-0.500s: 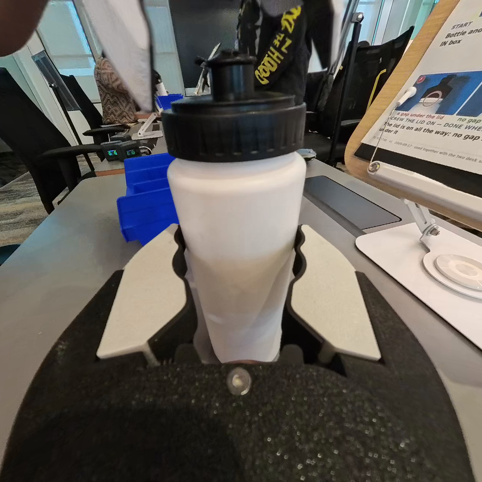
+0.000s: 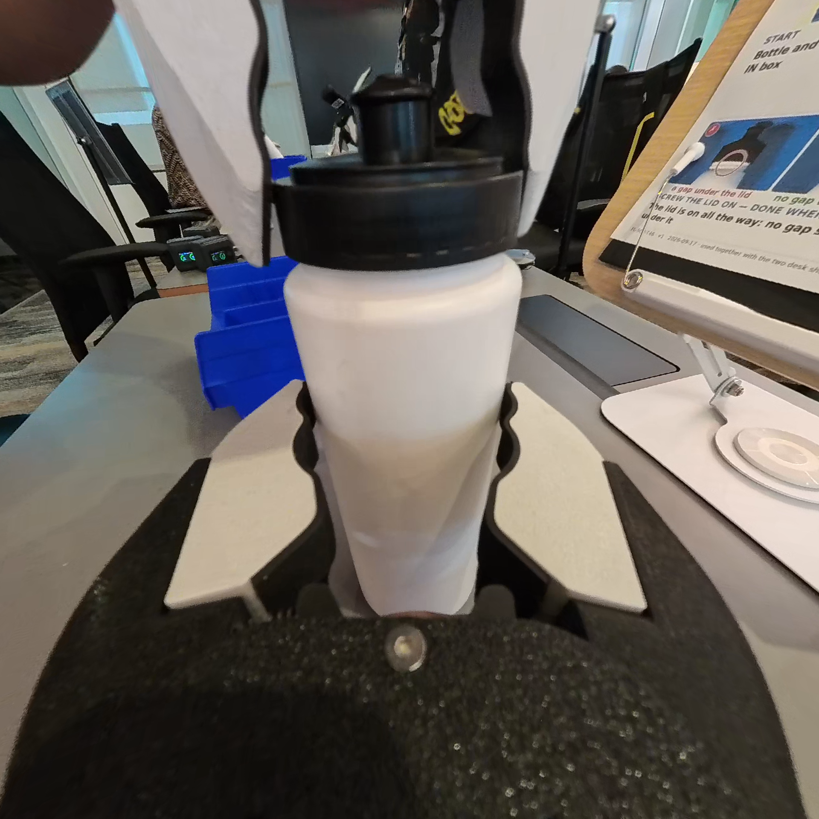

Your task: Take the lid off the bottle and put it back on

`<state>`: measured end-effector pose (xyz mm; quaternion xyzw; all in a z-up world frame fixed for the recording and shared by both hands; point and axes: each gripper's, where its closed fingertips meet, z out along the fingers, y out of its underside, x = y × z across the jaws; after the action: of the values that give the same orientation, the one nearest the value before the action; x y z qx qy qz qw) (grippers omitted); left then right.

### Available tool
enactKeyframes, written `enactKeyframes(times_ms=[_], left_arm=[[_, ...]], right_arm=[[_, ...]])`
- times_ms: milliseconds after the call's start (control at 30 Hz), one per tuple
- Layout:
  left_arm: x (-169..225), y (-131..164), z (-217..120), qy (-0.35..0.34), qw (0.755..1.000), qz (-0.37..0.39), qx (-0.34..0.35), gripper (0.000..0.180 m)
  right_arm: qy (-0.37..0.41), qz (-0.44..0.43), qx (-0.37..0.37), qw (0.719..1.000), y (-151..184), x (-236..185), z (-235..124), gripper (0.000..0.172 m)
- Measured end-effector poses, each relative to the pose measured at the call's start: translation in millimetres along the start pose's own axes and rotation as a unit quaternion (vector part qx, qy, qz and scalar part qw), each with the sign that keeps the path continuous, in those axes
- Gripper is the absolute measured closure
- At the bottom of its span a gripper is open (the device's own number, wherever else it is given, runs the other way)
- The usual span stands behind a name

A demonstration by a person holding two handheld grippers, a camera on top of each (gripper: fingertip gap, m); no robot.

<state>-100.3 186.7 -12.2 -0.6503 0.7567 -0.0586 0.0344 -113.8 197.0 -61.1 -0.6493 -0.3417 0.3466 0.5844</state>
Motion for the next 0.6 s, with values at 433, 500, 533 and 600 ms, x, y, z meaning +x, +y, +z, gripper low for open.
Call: enactKeyframes(times_ms=[433,500,533,600], left_arm=[[1,1,-17,-0.048,0.997,-0.040,0.047,0.092],[-2,1,-24,-0.075,0.993,0.063,0.059,0.091],[-1,2,-24,-0.076,0.989,0.107,0.061,0.090],[8,1,-20,-0.037,0.984,0.159,0.066,0.094]], right_arm=[[-0.001,0.001,-0.001,1.000,1,-1,1,0.091],[-0.002,0.002,0.000,1.000,1,-1,1,0.091],[-0.003,0.002,-0.001,1.000,1,-2,1,0.091],[-0.003,0.001,-0.002,1.000,1,-2,1,0.091]])
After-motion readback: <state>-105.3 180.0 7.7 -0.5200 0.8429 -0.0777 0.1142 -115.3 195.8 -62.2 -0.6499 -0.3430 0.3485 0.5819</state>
